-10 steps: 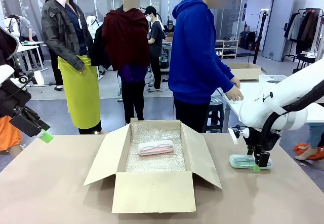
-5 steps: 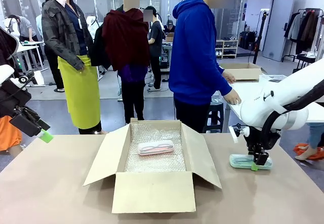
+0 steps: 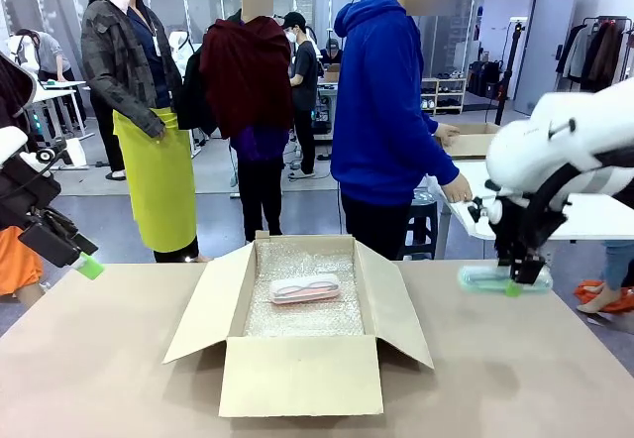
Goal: Pack the glasses set securely to prepare it for shipping.
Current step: Put the Glasses case from the right side of the table into the Package Box.
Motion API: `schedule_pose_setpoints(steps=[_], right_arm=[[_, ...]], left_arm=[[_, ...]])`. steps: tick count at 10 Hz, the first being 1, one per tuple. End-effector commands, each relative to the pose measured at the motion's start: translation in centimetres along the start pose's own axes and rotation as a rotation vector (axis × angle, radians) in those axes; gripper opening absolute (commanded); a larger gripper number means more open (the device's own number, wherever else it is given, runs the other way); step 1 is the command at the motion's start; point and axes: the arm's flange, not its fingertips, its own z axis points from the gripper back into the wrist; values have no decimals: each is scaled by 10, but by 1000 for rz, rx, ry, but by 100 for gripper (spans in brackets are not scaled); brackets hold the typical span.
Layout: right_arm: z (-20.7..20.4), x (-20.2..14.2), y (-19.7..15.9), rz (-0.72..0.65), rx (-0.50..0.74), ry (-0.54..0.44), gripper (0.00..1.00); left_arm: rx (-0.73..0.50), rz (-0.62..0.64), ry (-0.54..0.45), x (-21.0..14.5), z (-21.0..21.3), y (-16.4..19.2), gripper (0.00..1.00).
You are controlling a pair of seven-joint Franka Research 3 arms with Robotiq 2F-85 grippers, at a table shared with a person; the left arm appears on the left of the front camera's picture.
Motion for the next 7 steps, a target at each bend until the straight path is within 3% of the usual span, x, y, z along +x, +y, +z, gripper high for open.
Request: schedule_pose_setpoints(steps=[1,4,7], right_arm=[[27,26,5,-59,-4,52,43],[57,80,6,-54,-15,46,43],[82,177,11,-27,-12,77,43]], left_arm=[[-26,-19,-21,-1,3,1,100],[-26,-19,-21,-1,3,1,100],[-26,-19,-21,-1,3,1,100]])
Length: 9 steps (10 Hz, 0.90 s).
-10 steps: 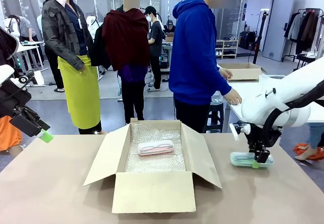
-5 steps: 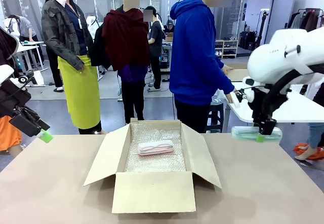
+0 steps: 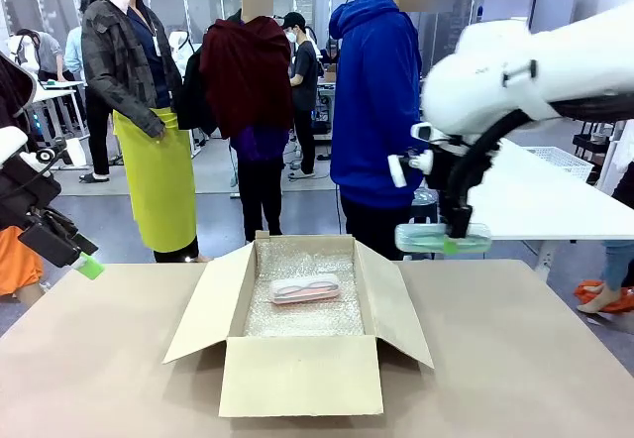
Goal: Pack the glasses set securely to prepare it for shipping.
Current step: Put the Glasses case from the right side of the table into the Package Box.
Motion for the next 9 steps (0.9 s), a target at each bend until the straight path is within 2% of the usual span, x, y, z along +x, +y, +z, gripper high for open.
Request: schedule_pose_setpoints(steps=[1,5,9], right_arm=[[7,60,-6,-34,17,48,43],[-21,163,-4,-33,-23,64,43],[-64,203,1,-15,5,47,43]], left_arm=[[-26,-19,-21,-1,3,1,100],[-26,-19,-21,-1,3,1,100],[-26,-19,-21,-1,3,1,100]])
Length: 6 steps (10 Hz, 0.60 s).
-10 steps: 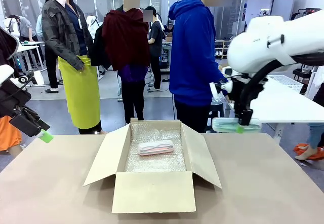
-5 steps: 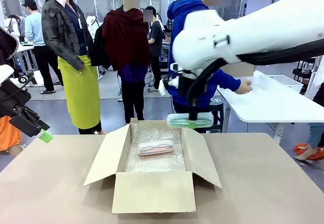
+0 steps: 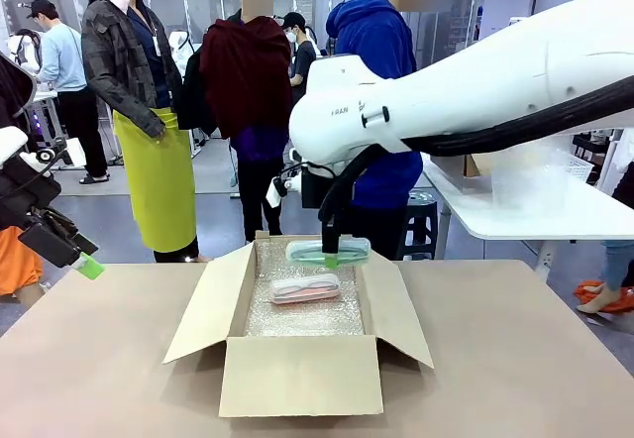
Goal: Pack the glasses set securely to prepare it for shipping.
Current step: Put the Glasses case from the right side of the table into the Package Box.
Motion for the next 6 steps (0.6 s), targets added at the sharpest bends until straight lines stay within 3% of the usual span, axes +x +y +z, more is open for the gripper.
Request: schedule_pose_setpoints(steps=[1,4,6], right_arm=[[-15,13,5,29,-36,32,43],[-48,22,11,127,-46,-2,43],[-70,20,9,123,-31,-14,43]], left_arm=[[-26,-19,-21,-1,3,1,100],[-26,-19,-21,-1,3,1,100],[-26,-19,-21,-1,3,1,100]])
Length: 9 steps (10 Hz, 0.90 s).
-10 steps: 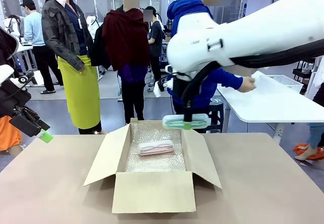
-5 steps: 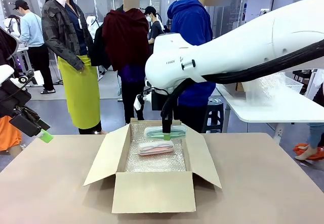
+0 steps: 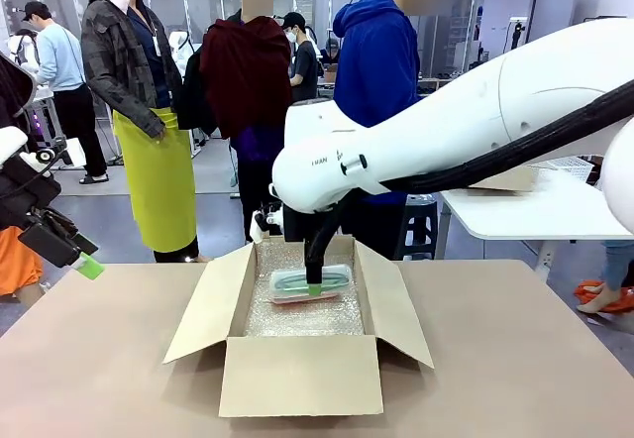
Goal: Pack the glasses set securely to prepare it for shipping.
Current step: Put the Glasses case from the right side of the table into the Package Box.
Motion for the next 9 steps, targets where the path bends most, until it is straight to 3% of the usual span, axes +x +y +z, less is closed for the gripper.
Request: schedule_pose_setpoints(steps=[1,7,8,9], right_arm=[[-21,-10,5,35,-4,-19,43],[-72,-7,11,52,65,-58,43],[-69,-8,12,46,49,-47,88],[-73,1,9,46,45,-46,100]], left_arm=[[-26,-19,-21,-1,3,1,100],[-26,-19,-21,-1,3,1,100],[-26,-19,-21,-1,3,1,100],[-26,-19,-21,-1,3,1,100]])
